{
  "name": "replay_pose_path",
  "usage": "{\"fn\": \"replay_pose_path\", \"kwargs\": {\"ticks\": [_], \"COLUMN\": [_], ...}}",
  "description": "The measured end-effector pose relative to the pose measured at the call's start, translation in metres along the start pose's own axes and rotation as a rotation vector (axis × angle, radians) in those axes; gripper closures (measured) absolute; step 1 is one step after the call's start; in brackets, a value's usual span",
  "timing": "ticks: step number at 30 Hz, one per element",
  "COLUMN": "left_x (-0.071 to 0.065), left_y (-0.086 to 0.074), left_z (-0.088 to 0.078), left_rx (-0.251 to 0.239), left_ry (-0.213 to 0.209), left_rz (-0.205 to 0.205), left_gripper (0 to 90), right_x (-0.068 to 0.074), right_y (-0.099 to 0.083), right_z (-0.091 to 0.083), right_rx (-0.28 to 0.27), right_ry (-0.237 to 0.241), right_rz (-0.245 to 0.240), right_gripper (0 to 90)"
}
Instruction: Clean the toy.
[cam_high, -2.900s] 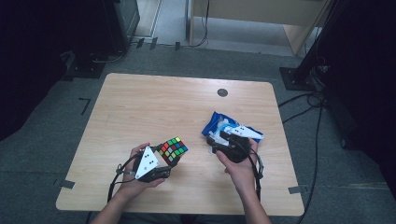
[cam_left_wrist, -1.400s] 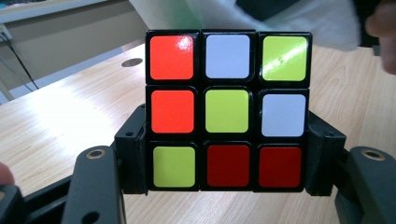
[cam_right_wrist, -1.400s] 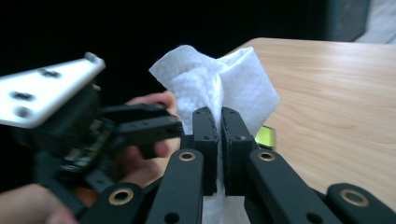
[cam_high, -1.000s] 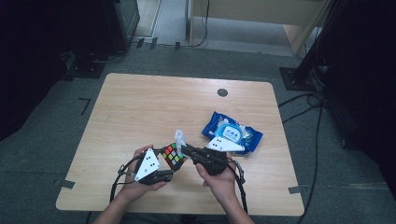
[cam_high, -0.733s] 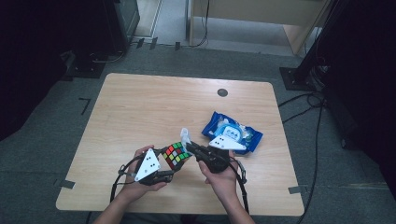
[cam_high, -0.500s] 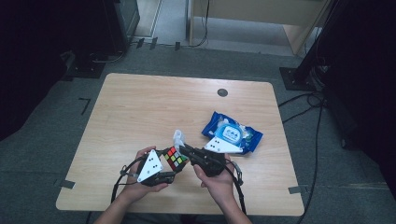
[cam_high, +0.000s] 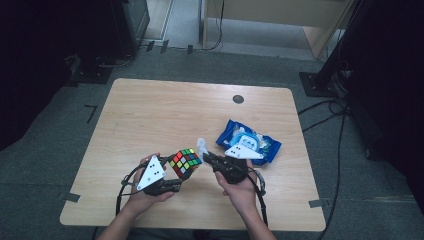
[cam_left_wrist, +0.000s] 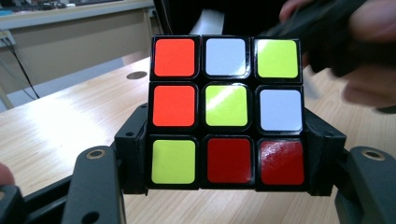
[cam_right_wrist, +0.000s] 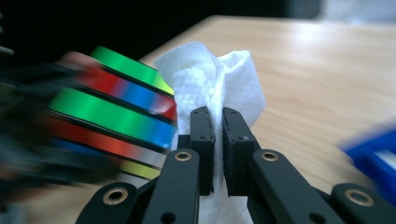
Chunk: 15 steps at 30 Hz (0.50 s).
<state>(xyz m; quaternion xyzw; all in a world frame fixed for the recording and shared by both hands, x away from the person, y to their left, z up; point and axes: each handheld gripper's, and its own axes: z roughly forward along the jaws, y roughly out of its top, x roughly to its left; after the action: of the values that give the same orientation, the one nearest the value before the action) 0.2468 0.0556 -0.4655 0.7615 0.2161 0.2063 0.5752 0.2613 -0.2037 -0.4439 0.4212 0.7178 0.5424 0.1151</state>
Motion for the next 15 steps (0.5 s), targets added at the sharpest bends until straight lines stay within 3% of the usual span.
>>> {"fn": "replay_pose_path", "kwargs": {"ticks": [4,8,11,15], "left_x": [0.001,0.002,0.001,0.002], "left_y": [-0.001,-0.002,-0.002,-0.002], "left_z": [0.0,0.001,0.002,0.003], "left_rx": [0.011,0.019,0.02,0.022], "left_ry": [0.013,0.016,0.014,0.017], "left_rz": [0.003,-0.002,0.002,-0.001], "left_gripper": [34.1,34.1,34.1,34.1], "right_x": [-0.029,-0.049,-0.059,-0.061], "right_y": [-0.01,-0.015,-0.02,-0.021], "right_z": [-0.003,-0.008,-0.008,-0.01], "right_rx": [0.022,0.024,0.037,0.026], "right_ry": [-0.136,-0.265,-0.328,-0.367], "right_rz": [0.059,0.054,0.052,0.051], "right_gripper": [85.3,85.1,79.1,68.7]}}
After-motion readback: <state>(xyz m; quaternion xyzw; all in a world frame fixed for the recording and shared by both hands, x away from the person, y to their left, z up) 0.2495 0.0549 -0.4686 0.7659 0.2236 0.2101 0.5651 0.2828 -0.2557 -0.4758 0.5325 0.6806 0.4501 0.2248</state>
